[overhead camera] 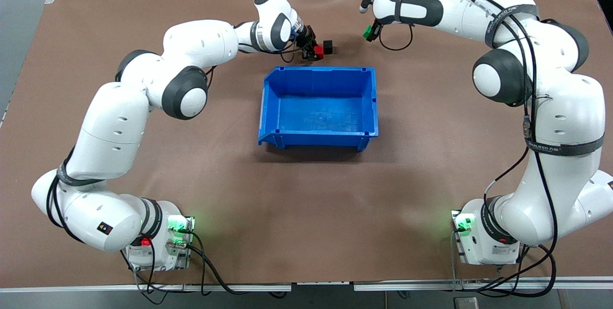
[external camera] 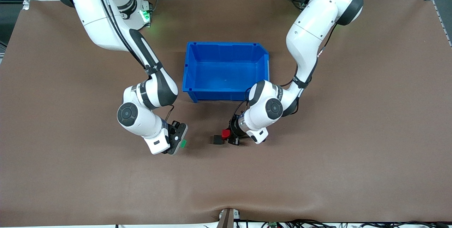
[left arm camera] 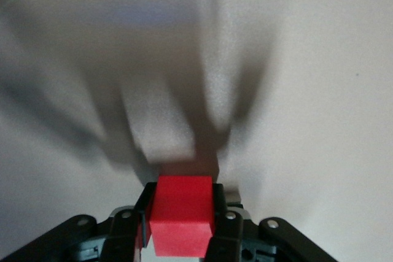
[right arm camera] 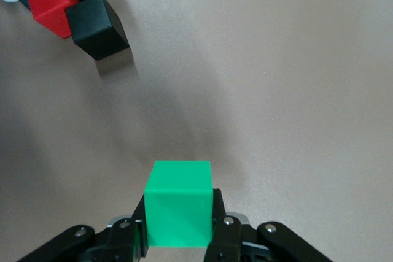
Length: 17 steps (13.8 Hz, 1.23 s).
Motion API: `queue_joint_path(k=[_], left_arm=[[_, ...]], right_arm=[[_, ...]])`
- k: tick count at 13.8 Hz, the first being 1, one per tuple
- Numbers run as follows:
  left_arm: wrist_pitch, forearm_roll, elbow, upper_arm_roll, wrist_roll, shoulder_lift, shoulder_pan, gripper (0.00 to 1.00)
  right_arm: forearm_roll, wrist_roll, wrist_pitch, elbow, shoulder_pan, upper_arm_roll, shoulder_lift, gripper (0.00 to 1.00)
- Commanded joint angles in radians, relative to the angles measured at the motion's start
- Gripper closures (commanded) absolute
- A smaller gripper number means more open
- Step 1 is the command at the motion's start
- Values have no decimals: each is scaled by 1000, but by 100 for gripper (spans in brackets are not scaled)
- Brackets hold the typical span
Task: Attach green and red cubes to black cube
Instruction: 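Carry the green cube with the right gripper to the black cube's other side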
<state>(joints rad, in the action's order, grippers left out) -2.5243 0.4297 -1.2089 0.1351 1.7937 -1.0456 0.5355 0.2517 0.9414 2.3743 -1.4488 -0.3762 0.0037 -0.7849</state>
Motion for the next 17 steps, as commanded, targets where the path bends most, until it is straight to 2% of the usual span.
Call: queue_joint_path(k=[1,3,6,13,17], left_arm=[[38,24,22,9,42,-30,21,89],[41,24,22,9,44,-33,23,79],[41,24,22,12,44,-31,23,74],[42,17,15,31,46,-25,50,73],[42,24,15,31,47,-25,43,68]], right_arm=[[6,-41,-4,28,-20,-8,-16,100],[7,-53,-4,30,-23,-8,-19,100],[6,-59,3,42,-26,-10,-36,100],[-58,-59,3,113,-73,-17,-99,100],[-118,-52,-17,93,-64,-17,-85,100]])
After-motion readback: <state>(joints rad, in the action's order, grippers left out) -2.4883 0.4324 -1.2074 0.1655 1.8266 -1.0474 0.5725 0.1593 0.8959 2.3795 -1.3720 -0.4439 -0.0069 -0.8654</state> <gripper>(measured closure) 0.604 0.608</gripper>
